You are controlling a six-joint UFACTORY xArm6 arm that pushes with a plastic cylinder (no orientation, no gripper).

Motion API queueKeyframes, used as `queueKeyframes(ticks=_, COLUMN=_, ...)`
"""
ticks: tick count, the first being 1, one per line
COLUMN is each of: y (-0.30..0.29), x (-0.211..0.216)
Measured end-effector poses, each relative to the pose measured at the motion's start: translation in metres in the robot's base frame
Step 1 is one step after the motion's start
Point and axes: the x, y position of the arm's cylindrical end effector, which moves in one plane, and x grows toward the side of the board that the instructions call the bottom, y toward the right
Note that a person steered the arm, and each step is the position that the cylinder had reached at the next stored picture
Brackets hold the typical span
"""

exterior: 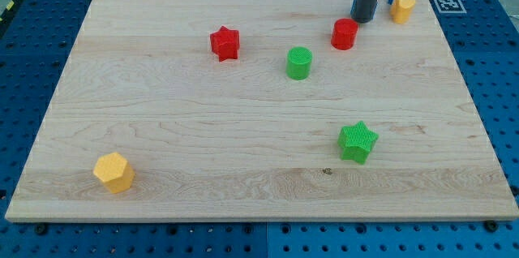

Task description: Push the blue triangle towards the yellow heart and blue cube

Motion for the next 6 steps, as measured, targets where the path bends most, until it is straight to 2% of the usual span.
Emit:
queueKeyframes(ticks=2, y=-0.038, x=-0.028)
queueKeyframes(ticks=6, y=0.003, x=-0.037)
